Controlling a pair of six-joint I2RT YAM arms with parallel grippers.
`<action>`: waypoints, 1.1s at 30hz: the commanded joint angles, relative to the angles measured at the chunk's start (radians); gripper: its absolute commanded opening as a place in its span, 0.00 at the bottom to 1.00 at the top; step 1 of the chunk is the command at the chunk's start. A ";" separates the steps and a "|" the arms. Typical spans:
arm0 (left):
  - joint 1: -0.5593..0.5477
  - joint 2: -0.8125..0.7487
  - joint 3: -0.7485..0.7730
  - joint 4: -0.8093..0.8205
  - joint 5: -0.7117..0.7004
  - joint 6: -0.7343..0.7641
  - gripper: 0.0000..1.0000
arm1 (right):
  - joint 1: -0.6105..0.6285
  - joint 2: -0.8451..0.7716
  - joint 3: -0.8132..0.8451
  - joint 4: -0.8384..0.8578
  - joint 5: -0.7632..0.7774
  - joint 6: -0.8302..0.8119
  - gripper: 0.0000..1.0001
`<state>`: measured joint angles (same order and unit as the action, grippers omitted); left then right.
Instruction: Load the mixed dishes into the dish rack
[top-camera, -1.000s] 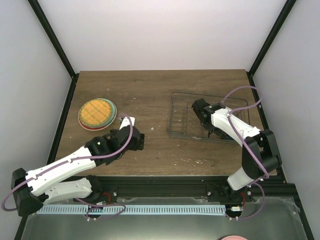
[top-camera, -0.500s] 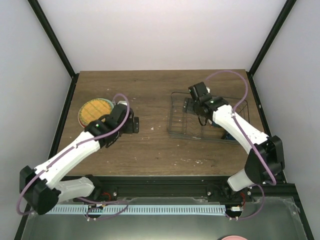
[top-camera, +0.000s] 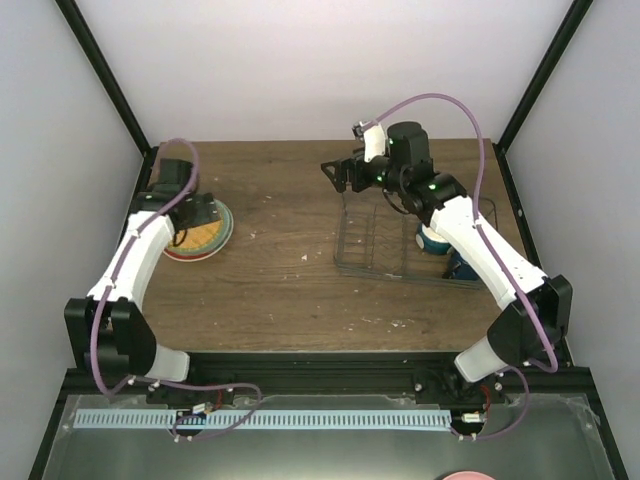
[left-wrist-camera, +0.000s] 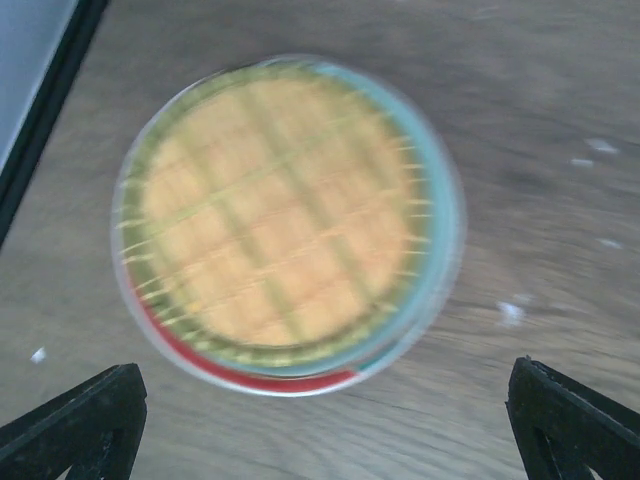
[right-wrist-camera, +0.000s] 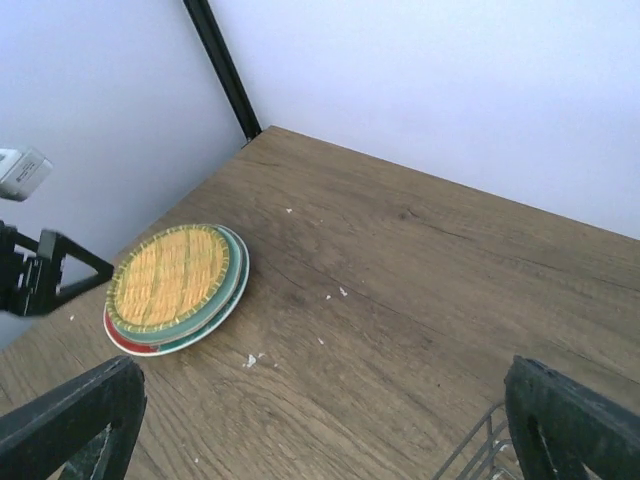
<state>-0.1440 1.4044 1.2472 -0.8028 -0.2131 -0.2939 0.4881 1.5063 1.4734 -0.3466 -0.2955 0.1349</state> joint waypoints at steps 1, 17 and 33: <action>0.213 0.021 -0.048 -0.070 0.096 0.004 1.00 | 0.007 0.011 0.022 -0.038 -0.026 -0.065 0.99; 0.546 0.244 -0.007 0.045 0.420 0.002 0.87 | 0.005 -0.220 -0.215 -0.168 0.121 -0.085 0.99; 0.571 0.350 0.082 0.053 0.467 0.031 0.49 | 0.007 -0.246 -0.290 -0.167 0.166 -0.064 1.00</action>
<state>0.4187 1.7161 1.3064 -0.7563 0.2279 -0.2794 0.4877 1.2774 1.1923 -0.5152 -0.1486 0.0574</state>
